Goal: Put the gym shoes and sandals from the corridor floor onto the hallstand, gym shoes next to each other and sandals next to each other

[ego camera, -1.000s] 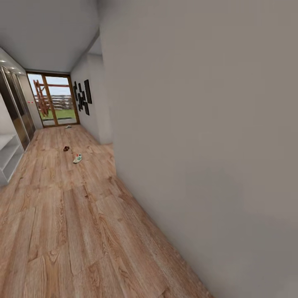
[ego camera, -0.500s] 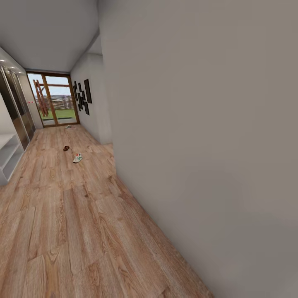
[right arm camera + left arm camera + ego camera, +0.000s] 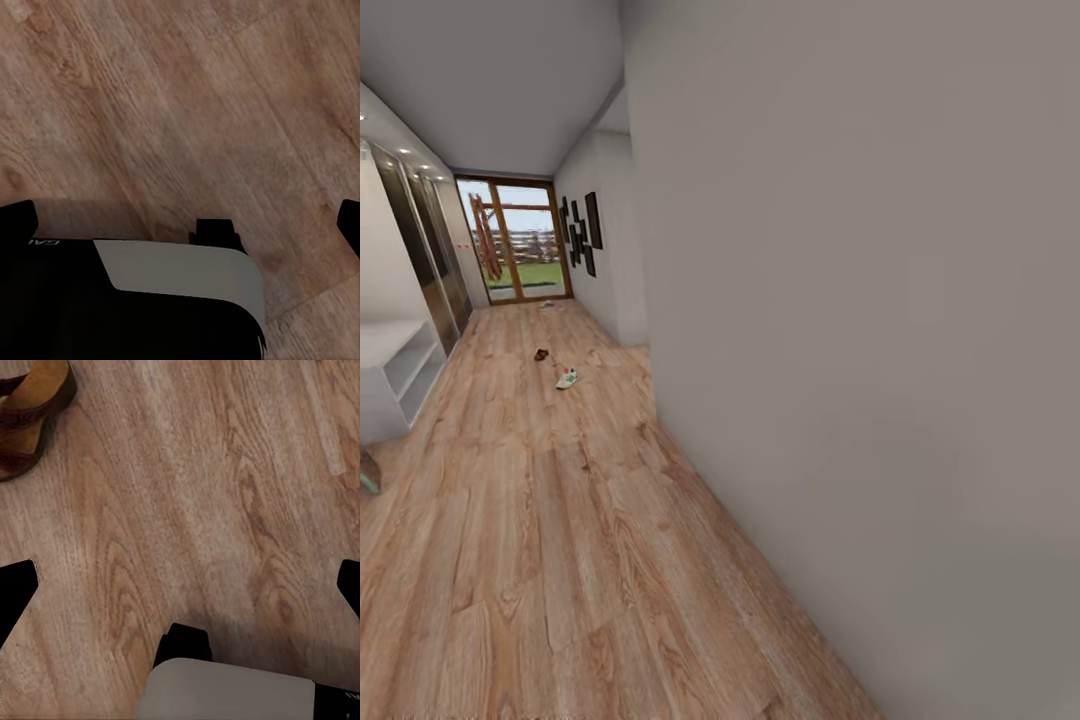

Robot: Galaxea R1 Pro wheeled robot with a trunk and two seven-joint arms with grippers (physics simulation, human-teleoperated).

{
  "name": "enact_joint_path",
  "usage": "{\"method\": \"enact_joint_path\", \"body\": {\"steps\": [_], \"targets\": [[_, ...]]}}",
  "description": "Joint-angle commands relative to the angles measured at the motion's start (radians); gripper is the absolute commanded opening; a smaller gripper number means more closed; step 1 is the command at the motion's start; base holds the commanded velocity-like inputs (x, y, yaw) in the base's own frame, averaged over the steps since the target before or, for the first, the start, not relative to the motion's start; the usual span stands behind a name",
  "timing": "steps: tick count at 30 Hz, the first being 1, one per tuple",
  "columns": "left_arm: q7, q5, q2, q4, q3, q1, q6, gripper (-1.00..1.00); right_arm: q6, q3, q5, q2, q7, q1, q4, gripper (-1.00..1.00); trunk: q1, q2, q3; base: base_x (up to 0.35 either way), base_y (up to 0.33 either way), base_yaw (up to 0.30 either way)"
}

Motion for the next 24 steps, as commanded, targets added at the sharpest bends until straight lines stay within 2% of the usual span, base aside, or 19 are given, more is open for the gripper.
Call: {"method": "enact_joint_path", "body": {"steps": [1,21,24], "targets": [[0.000,0.000,0.000,0.000,0.000,0.000,-0.001,1.00,0.000,0.000,0.000,0.000,0.000,0.000,0.000,1.00,0.000,0.000,0.000,0.000,0.000,0.237],[0.000,0.000,0.001,0.000,0.001,0.000,-0.016,1.00,-0.005,0.001,0.000,0.001,-0.002,-0.001,0.000,1.00,0.000,0.000,-0.002,0.000,0.000,0.269],[0.000,0.000,0.000,0.000,-0.001,0.000,-0.020,1.00,-0.007,0.001,0.000,0.001,-0.002,-0.002,0.000,1.00,0.012,-0.021,-0.013,0.000,0.000,0.283]]}}
